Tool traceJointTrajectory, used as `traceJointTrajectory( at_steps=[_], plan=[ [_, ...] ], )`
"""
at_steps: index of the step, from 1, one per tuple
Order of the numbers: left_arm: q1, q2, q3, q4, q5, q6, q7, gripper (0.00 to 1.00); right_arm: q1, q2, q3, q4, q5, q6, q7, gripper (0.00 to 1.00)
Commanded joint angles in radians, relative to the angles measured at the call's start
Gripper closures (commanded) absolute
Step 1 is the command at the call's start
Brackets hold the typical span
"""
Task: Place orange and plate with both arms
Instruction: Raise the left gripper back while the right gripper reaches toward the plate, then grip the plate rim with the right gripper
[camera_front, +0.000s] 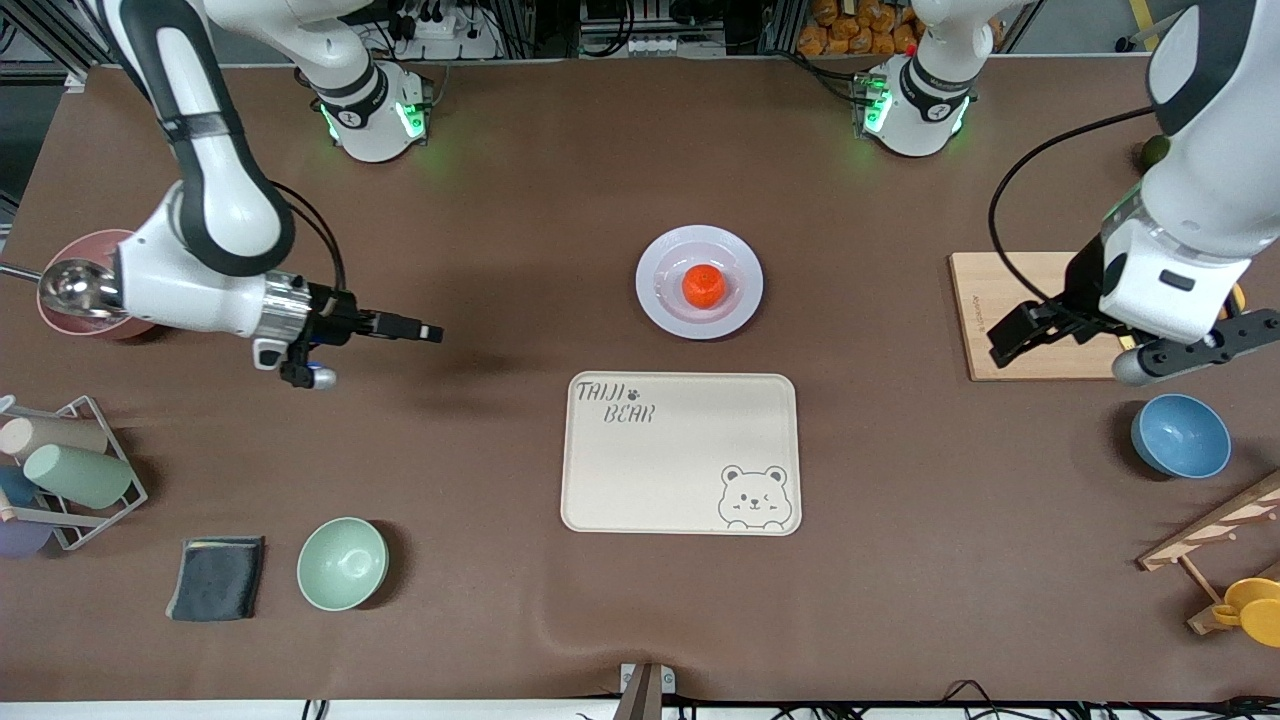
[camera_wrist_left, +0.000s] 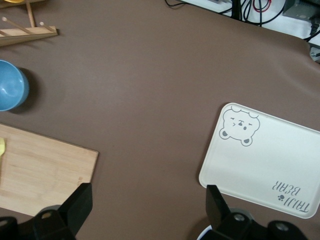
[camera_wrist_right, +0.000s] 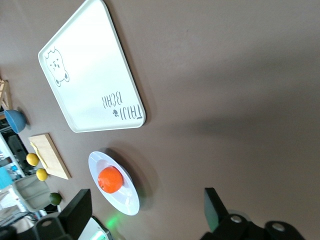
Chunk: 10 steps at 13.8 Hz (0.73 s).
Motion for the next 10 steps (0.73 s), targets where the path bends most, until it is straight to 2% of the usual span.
traceJointTrajectory(
  at_steps=[1,4,5,7,9,10],
  plan=[
    [0.057,-0.028,-0.018,-0.01,0.005,-0.023,0.092,0.0,0.057,-0.004,-0.008,-0.048,0.103,0.063,-0.034,0.02],
    [0.035,-0.071,0.041,-0.015,-0.035,-0.023,0.138,0.0,0.175,0.028,-0.008,-0.078,0.221,0.199,-0.058,0.02],
    [0.006,-0.076,0.073,-0.016,-0.036,-0.025,0.144,0.0,0.233,0.049,-0.008,-0.082,0.3,0.239,-0.098,0.02],
    [-0.095,-0.094,0.2,-0.02,-0.067,-0.051,0.172,0.0,0.297,0.104,-0.008,-0.08,0.489,0.263,-0.239,0.07],
    [-0.177,-0.115,0.32,-0.035,-0.12,-0.06,0.21,0.0,0.341,0.137,-0.008,-0.08,0.586,0.261,-0.313,0.11],
    [-0.205,-0.131,0.356,-0.055,-0.134,-0.06,0.231,0.0,0.37,0.152,-0.008,-0.08,0.626,0.264,-0.314,0.11]
  ],
)
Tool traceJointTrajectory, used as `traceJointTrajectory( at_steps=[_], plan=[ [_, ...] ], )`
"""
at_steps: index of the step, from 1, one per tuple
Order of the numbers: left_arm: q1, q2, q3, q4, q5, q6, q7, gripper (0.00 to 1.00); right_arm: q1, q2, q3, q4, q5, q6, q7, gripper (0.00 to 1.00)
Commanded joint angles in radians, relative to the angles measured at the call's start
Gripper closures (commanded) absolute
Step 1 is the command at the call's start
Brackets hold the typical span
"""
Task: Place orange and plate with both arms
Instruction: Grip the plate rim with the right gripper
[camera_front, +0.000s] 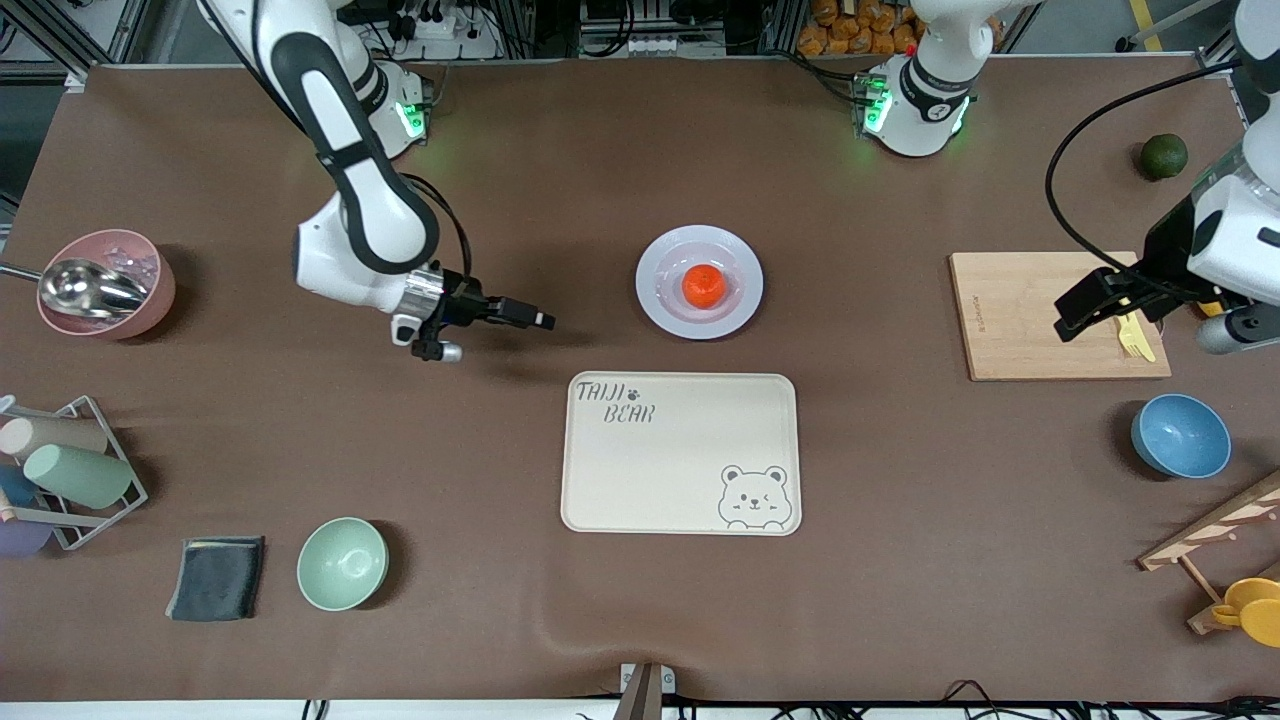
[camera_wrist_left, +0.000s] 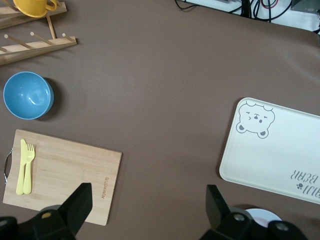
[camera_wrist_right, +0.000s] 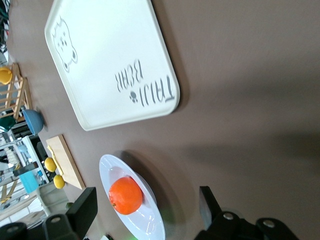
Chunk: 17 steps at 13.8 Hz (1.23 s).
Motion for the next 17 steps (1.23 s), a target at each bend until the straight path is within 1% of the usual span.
traceJointTrajectory(
  at_steps=[1,4,5,6,7,9,10,12,15,17],
  plan=[
    [-0.079,-0.062,0.117,-0.067,-0.048,-0.009,0.055,0.0,0.074,0.037,-0.014,0.004,0.13,0.005,-0.048,0.11],
    [-0.183,-0.073,0.229,-0.082,-0.054,-0.009,0.057,0.0,0.111,0.048,-0.012,0.004,0.147,0.03,-0.048,0.16],
    [-0.212,-0.078,0.261,-0.089,-0.056,-0.009,0.057,0.0,0.142,0.054,-0.012,0.006,0.191,0.06,-0.05,0.18],
    [-0.245,-0.084,0.294,-0.099,-0.056,-0.009,0.057,0.0,0.182,0.065,-0.014,0.012,0.254,0.077,-0.073,0.2],
    [-0.269,-0.089,0.317,-0.104,-0.056,-0.009,0.057,0.0,0.202,0.077,-0.014,0.017,0.293,0.079,-0.123,0.21],
    [-0.276,-0.099,0.325,-0.115,-0.056,-0.009,0.057,0.0,0.21,0.097,-0.014,0.018,0.349,0.079,-0.185,0.21],
    [-0.276,-0.101,0.326,-0.115,-0.056,-0.009,0.057,0.0,0.228,0.1,-0.014,0.017,0.36,0.083,-0.188,0.22],
    [-0.276,-0.111,0.328,-0.119,-0.056,-0.009,0.057,0.0,0.277,0.109,-0.014,0.026,0.385,0.135,-0.188,0.24],
    [-0.27,-0.122,0.332,-0.13,-0.054,-0.009,0.066,0.0,0.323,0.109,-0.014,0.035,0.408,0.149,-0.188,0.24],
    [-0.265,-0.135,0.332,-0.154,-0.054,-0.009,0.072,0.0,0.357,0.117,-0.014,0.049,0.435,0.178,-0.188,0.25]
  ],
)
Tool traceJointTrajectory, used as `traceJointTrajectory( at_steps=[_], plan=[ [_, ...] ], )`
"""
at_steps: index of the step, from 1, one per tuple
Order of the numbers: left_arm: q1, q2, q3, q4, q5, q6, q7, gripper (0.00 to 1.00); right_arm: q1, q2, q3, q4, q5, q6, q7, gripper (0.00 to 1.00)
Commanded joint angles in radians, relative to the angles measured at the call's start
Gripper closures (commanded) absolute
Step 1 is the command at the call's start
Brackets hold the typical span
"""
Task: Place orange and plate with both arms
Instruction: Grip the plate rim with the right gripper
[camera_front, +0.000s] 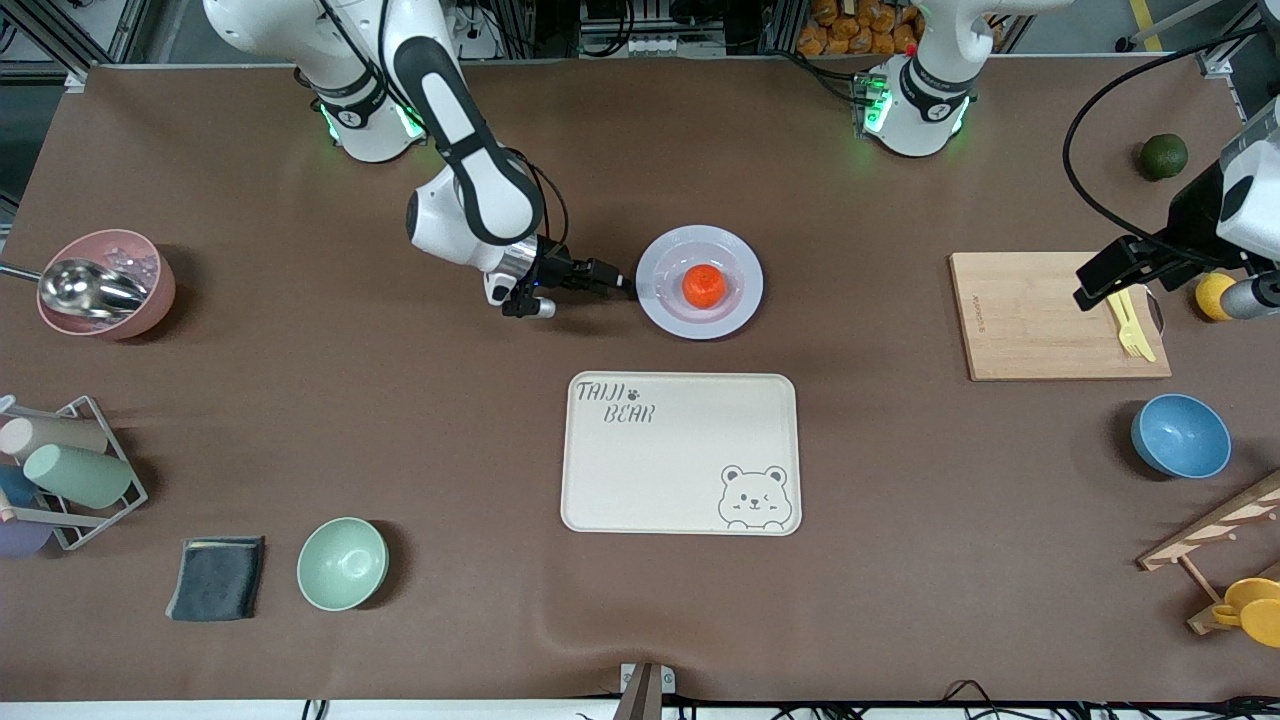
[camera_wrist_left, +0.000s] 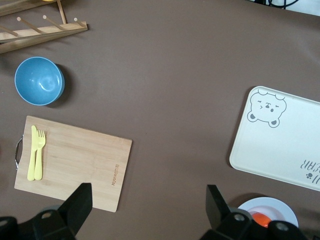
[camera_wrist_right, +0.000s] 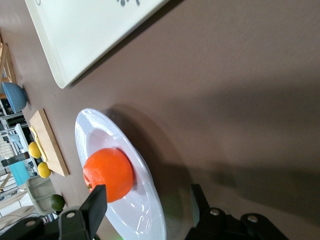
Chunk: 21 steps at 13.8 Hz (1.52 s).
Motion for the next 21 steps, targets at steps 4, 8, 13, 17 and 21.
traceJointTrajectory(
  at_steps=[4,8,13,17,21],
  plan=[
    [0.006,-0.037,0.007,-0.044,-0.019,-0.002,0.031,0.0,0.075,0.037,-0.013,0.033,0.097,0.047,-0.023,0.31],
    [0.005,-0.033,0.007,-0.043,-0.019,-0.001,0.031,0.0,0.1,0.066,-0.013,0.059,0.137,0.047,-0.023,0.34],
    [0.006,-0.027,0.007,-0.041,-0.019,0.009,0.031,0.0,0.121,0.084,-0.013,0.072,0.166,0.047,-0.023,0.35],
    [0.006,-0.025,0.007,-0.041,-0.019,0.013,0.031,0.0,0.141,0.09,-0.013,0.081,0.192,0.048,-0.023,0.39],
    [0.011,-0.025,0.007,-0.041,-0.02,0.018,0.031,0.0,0.155,0.116,-0.013,0.105,0.207,0.073,-0.023,0.46]
  ],
)
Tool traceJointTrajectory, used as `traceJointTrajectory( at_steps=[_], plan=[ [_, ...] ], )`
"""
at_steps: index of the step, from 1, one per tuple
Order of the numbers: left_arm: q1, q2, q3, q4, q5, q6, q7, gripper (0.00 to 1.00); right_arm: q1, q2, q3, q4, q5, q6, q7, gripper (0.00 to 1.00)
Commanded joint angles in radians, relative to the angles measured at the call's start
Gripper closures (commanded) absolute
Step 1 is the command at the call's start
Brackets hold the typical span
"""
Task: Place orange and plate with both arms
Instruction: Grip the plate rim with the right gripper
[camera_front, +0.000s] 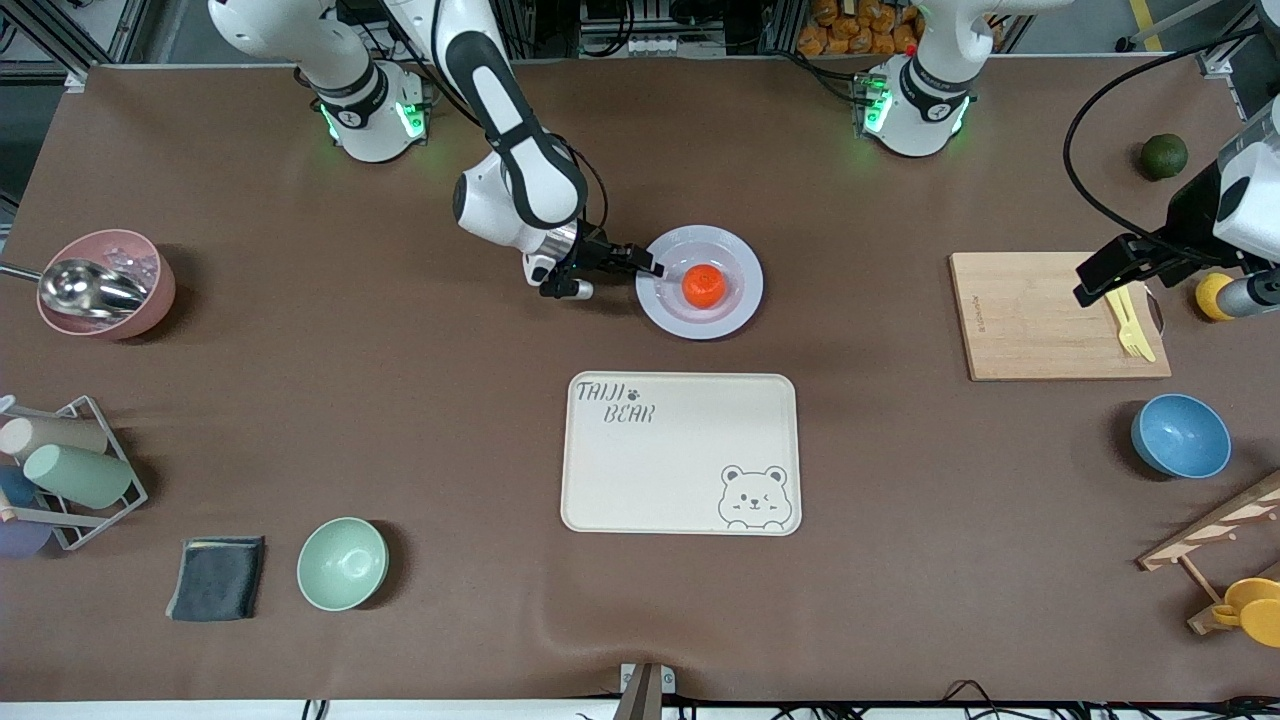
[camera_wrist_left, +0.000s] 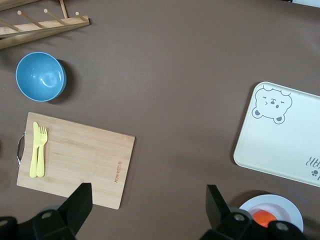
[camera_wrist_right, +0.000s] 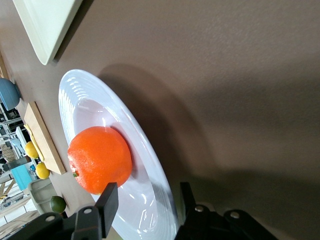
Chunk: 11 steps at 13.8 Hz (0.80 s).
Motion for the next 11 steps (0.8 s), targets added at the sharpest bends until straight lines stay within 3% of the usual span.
traceJointTrajectory(
  at_steps=[1,6,11],
  plan=[
    [0.008,-0.014,0.003,-0.015,-0.02,0.016,0.026,0.0,0.038,0.037,-0.013,0.046,0.039,0.049,-0.018,0.5],
    [0.007,-0.008,0.003,-0.015,-0.019,0.027,0.026,0.0,0.044,0.049,-0.013,0.056,0.053,0.051,-0.014,0.93],
    [0.008,-0.008,0.003,-0.015,-0.02,0.027,0.026,0.0,0.033,0.023,-0.013,0.058,0.09,0.049,-0.005,1.0]
  ],
)
